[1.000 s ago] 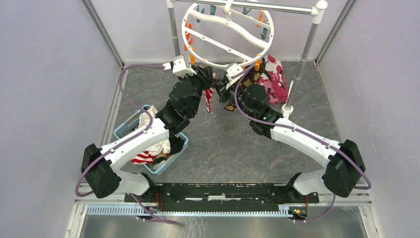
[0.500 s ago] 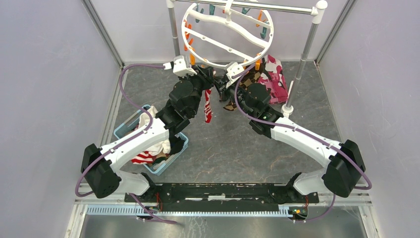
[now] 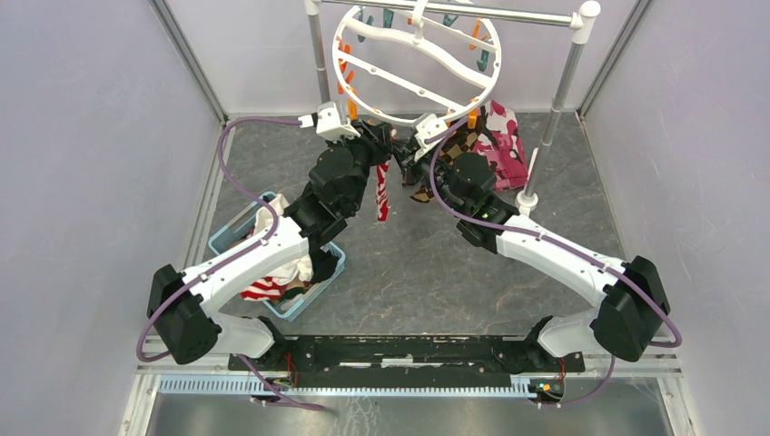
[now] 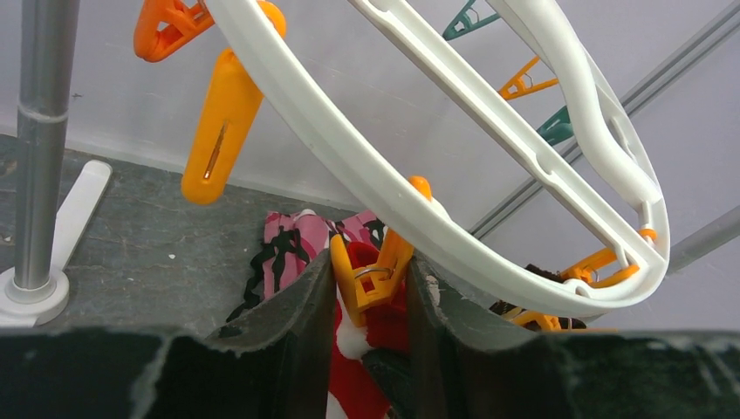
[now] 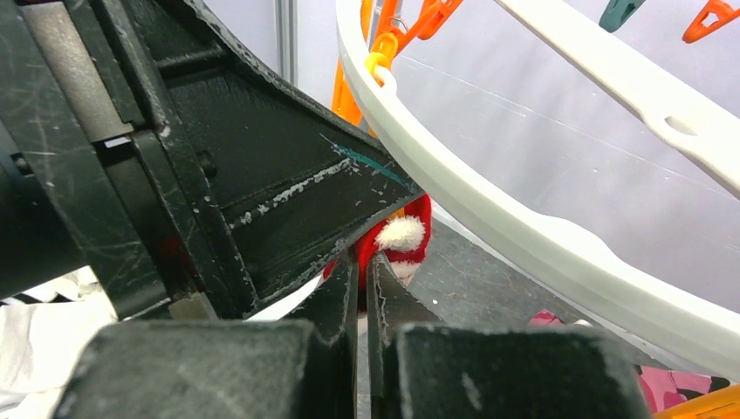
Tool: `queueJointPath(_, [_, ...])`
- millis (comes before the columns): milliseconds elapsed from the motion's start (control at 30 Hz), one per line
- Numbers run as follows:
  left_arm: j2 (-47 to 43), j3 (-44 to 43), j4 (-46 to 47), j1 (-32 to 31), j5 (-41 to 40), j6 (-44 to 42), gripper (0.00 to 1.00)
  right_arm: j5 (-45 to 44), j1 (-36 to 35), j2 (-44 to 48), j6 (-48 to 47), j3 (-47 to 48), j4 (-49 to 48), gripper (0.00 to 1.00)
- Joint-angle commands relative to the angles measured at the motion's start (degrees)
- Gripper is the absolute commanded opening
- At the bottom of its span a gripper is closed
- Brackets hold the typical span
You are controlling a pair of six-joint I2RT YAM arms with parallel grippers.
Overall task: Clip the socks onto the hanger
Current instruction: Clamp the sock onto the hanger.
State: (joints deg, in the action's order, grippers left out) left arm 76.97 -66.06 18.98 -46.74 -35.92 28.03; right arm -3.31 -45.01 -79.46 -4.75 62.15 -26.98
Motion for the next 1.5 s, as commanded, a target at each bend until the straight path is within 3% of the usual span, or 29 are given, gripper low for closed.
queueJointPath(0, [-2.96,-1.55,-1.03,-0.21,-1.16,3.34,0.45,-2.11,-0.27,1.83,0.27,0.55,-2.73,0.0])
queueJointPath(267, [-5.53,-0.51,-1.81,-0.28,-1.17,3.61,0.7,-2.93,-0.23,1.81,0.36,0.03,-2.29,0.0])
queueJointPath(500, [-8.92,1.76,-2.53,-0.28,0.83,3.49,0.78,-3.45,-0.04,2.4,0.18,-0.69,-2.46,0.0])
queueJointPath(767, [-17.07,8.57,-0.78,-0.28,14.41,-4.7,0.93,-4.54,1.23,4.63,-0.07,-3.0,-2.37,0.04])
queueJointPath(867, [-21.24,13.76,1.78,-0.27,23.4,-9.43,0.94,-5.2,2.15,5.81,-0.52,-4.15,-1.81,0.06])
queueJointPath(1000, [-26.93,20.7,3.62,-0.28,28.1,-13.73,0.94,-5.22,3.64,7.56,-0.34,-5.55,-1.02,0.07])
queueJointPath(1167, [-34.55,29.71,5.51,-0.28,28.1,-16.56,0.94,-4.49,4.99,10.01,-0.33,-8.35,-0.16,0.1])
queueJointPath(1467, [-46.02,42.76,5.03,-0.28,23.58,-17.88,0.94,-5.29,9.05,13.37,-1.49,-9.28,4.34,0.04])
